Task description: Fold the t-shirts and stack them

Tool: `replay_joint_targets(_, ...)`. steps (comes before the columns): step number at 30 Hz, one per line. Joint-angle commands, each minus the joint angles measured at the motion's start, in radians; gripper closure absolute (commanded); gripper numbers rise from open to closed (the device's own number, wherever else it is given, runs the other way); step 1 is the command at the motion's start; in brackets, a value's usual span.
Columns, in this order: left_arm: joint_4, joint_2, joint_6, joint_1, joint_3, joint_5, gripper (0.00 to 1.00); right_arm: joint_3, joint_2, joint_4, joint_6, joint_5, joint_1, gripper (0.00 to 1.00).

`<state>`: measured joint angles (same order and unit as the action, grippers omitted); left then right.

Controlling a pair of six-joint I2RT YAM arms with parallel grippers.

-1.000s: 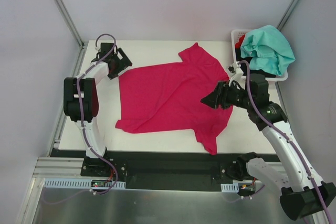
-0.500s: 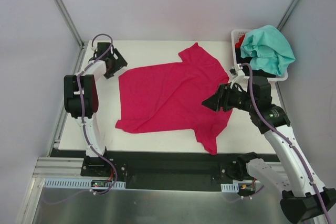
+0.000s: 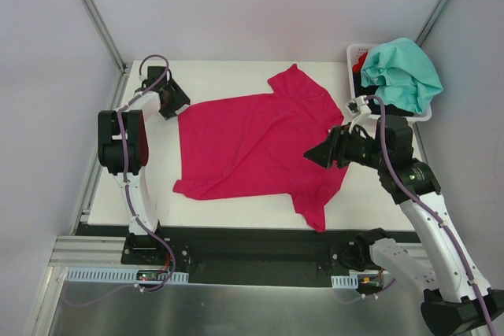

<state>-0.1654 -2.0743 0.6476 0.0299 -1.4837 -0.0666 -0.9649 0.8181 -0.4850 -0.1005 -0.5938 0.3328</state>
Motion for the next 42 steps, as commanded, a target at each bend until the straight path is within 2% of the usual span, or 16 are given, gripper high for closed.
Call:
replay_joint_targets(1,0.056,-0.003,0.050,0.004,0.010,-0.055,0.46,-0.047,-0.022,-0.001,-0.001,-0.034,0.005,0.41)
replay_joint_targets(4,0.076,0.006,0.064,0.002,0.028,-0.075,0.60,-0.051,-0.023,-0.003,-0.002,-0.037,0.005,0.41)
replay_joint_targets(14,0.124,0.100,0.089,-0.027,0.102,-0.082,0.60,-0.049,-0.022,0.008,-0.016,-0.066,0.005,0.41)
replay_joint_targets(17,0.124,0.137,0.070,-0.097,0.097,-0.041,0.60,-0.047,-0.022,0.011,-0.021,-0.080,0.005,0.41)
replay_joint_targets(30,0.024,0.235,-0.057,-0.277,-0.056,0.131,0.57,-0.047,-0.037,0.003,-0.011,-0.104,0.005,0.41)
replay_joint_targets(38,0.026,0.198,-0.078,-0.269,-0.015,0.198,0.57,-0.052,-0.045,-0.001,-0.010,-0.113,0.006,0.41)
replay_joint_targets(42,0.041,0.184,-0.016,-0.177,0.054,0.137,0.58,-0.052,-0.045,-0.006,-0.002,-0.118,0.005,0.41)
